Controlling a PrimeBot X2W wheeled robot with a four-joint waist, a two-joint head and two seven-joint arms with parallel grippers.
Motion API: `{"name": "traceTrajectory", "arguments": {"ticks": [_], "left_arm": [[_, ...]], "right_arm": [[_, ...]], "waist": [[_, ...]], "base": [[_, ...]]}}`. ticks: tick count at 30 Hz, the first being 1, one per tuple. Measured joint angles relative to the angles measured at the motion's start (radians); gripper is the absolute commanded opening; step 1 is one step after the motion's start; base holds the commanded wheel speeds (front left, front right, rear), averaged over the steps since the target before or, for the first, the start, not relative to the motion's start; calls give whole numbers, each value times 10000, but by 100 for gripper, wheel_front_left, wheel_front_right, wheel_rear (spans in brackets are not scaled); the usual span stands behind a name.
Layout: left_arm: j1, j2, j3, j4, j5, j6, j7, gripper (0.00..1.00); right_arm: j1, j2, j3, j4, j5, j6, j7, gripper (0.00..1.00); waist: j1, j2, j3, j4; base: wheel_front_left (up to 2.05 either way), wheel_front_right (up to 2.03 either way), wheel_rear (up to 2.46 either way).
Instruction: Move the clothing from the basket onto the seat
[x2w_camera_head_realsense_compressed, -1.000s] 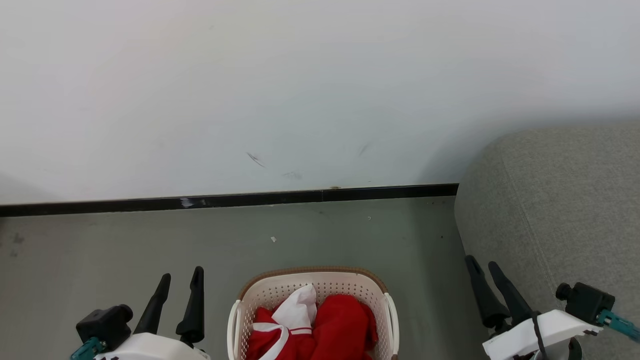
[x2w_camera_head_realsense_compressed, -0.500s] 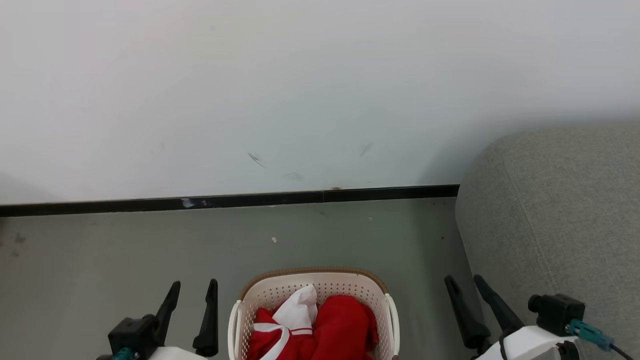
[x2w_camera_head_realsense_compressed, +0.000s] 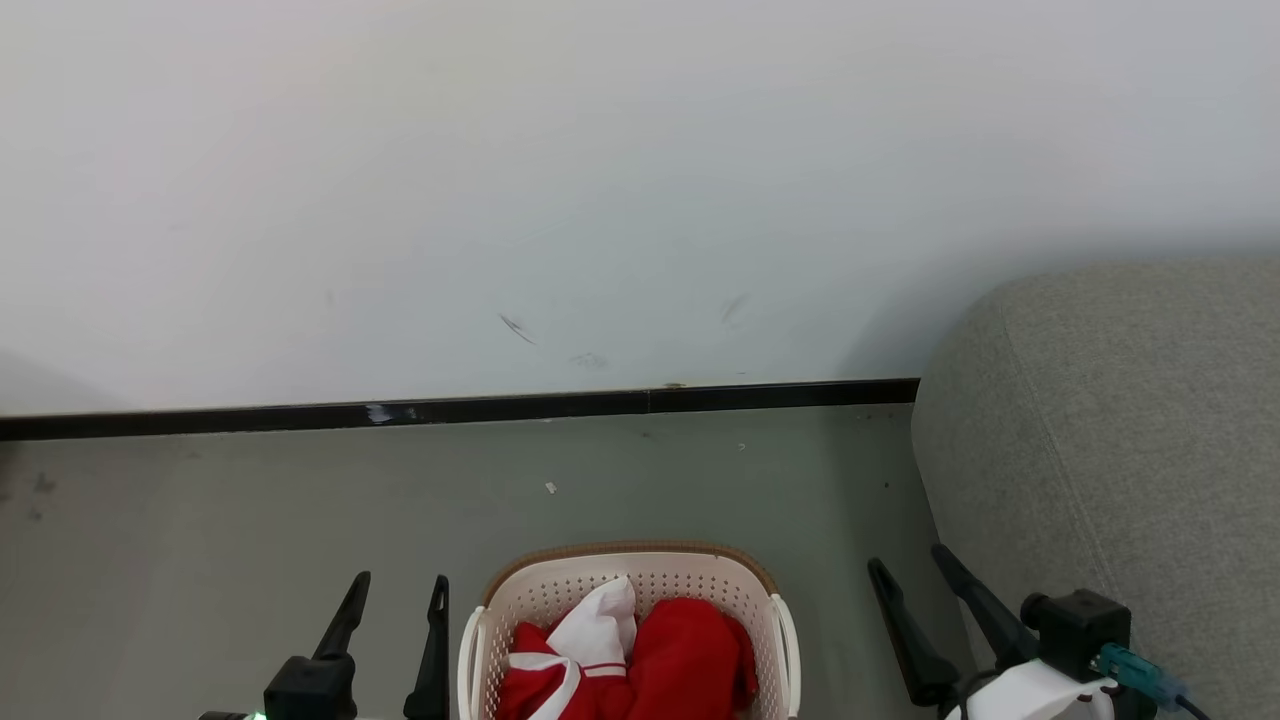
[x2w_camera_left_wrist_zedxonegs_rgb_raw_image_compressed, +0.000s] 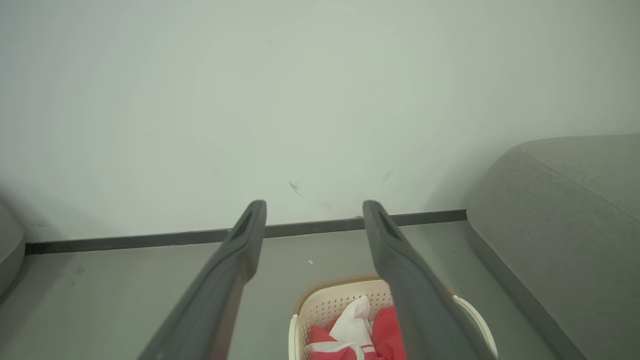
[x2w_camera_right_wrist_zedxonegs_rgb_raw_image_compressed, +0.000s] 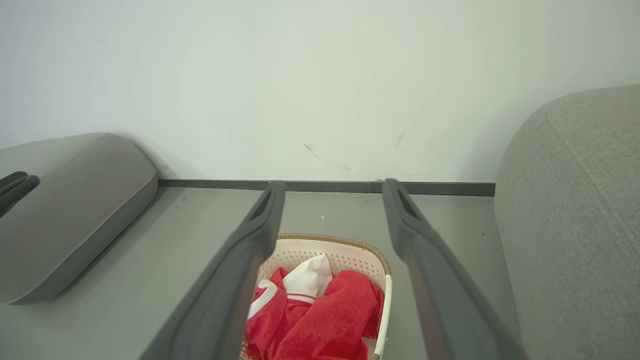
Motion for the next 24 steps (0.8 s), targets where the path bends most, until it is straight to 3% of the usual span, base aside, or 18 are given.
{"name": "traceTrajectory", "arguments": {"ticks": [7, 24], "left_arm": [[81, 0, 17, 33, 562, 207, -188, 100], [82, -12, 230, 115, 337, 291, -188, 100]], "right_arm": [[15, 92, -15, -167, -796, 0, -178, 100], [234, 109, -424, -217, -779, 0, -190, 100]], "waist": [[0, 0, -76, 30], [-1, 0, -92, 18]], "base": [[0, 0, 0], [0, 0, 0]]}}
